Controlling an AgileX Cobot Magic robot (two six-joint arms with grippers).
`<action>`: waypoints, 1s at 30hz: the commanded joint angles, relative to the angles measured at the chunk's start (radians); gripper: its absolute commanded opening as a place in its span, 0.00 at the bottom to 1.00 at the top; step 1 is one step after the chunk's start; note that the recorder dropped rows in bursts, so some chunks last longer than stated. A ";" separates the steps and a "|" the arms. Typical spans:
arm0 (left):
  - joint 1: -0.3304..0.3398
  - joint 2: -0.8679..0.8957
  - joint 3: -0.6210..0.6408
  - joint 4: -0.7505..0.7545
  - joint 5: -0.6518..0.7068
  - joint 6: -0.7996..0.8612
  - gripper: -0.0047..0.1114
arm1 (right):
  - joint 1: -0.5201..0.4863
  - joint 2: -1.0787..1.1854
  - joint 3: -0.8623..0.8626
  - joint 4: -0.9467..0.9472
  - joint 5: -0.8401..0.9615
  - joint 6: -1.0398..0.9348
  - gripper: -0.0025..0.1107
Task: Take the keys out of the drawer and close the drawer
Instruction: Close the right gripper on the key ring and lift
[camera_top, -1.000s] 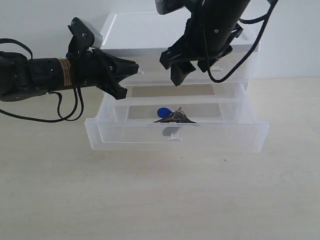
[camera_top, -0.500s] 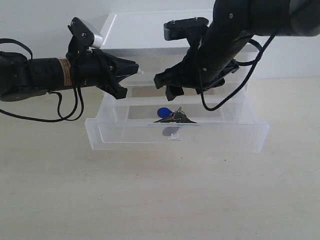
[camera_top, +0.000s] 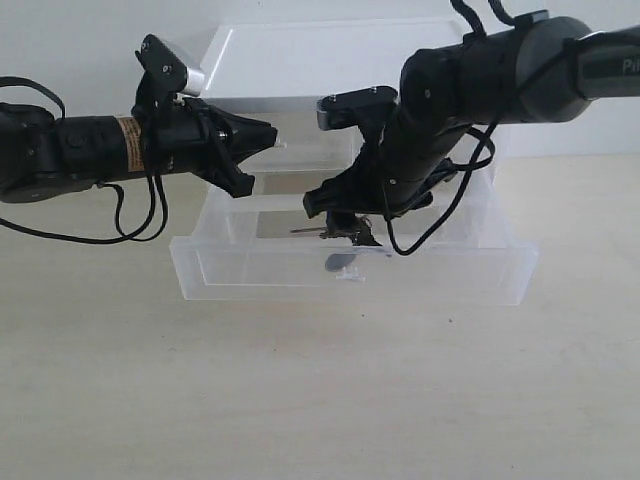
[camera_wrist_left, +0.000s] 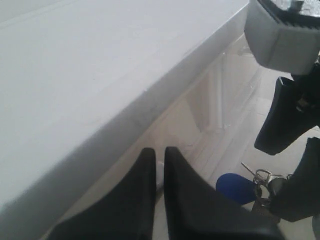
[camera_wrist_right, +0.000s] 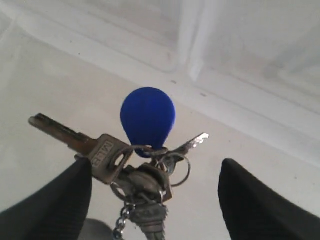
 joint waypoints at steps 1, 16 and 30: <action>0.001 0.007 -0.003 0.006 0.004 -0.010 0.08 | 0.002 -0.020 -0.047 0.023 0.027 -0.035 0.58; 0.001 0.007 -0.003 0.006 0.004 -0.010 0.08 | 0.022 0.035 -0.049 0.004 0.086 -0.064 0.58; 0.001 0.007 -0.003 0.006 0.004 -0.010 0.08 | 0.022 0.086 -0.049 0.001 0.120 -0.186 0.02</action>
